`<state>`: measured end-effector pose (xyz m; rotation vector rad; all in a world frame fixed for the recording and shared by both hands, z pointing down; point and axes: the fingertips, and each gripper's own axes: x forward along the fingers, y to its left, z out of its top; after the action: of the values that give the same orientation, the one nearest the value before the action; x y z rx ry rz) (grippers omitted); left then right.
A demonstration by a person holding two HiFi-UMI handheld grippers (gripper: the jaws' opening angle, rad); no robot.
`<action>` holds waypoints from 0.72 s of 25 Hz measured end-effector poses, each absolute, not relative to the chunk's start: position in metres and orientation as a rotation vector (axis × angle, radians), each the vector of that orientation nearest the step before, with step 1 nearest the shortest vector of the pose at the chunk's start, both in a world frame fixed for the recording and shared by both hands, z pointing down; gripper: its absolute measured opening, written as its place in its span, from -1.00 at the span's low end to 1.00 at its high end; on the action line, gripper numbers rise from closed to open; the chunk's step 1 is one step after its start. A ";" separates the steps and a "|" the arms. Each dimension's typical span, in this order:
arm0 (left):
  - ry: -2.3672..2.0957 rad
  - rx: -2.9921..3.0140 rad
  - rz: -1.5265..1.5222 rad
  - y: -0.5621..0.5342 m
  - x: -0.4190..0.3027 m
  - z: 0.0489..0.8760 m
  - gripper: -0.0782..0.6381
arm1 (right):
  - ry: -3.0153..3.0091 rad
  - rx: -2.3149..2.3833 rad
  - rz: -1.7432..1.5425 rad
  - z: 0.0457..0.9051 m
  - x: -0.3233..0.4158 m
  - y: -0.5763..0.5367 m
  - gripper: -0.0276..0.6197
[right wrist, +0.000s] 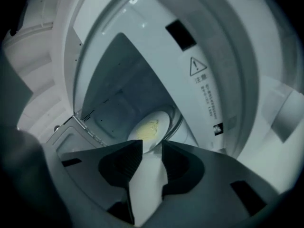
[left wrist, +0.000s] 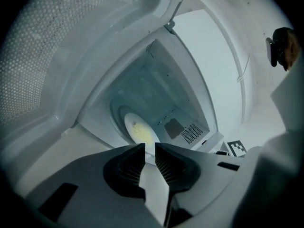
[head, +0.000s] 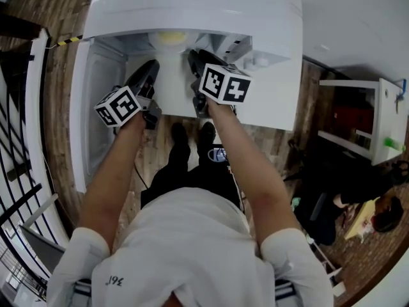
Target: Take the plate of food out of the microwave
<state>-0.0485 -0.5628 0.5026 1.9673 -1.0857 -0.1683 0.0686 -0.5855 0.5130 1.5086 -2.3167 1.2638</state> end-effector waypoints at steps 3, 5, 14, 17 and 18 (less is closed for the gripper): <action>-1.065 1.954 -0.157 -0.574 -0.045 0.511 -0.59 | -2.266 1.538 1.342 0.523 0.059 -0.601 -0.47; -1.053 1.950 -0.152 -0.580 -0.045 0.514 -0.56 | -2.223 1.565 1.379 0.529 0.054 -0.610 -0.45; -1.041 1.939 -0.129 -0.589 -0.055 0.524 -0.56 | -2.076 1.594 1.474 0.545 0.045 -0.625 -0.45; -1.032 1.939 -0.110 -0.589 -0.053 0.523 -0.56 | -2.034 1.622 1.446 0.547 0.049 -0.626 -0.46; -1.027 1.937 -0.109 -0.589 -0.053 0.523 -0.56 | -2.023 1.633 1.450 0.547 0.050 -0.626 -0.51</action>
<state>-0.0525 -0.5893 0.5231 1.9371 -1.0274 -0.1094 0.0500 -0.6257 0.5469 1.6327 -2.0232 1.4505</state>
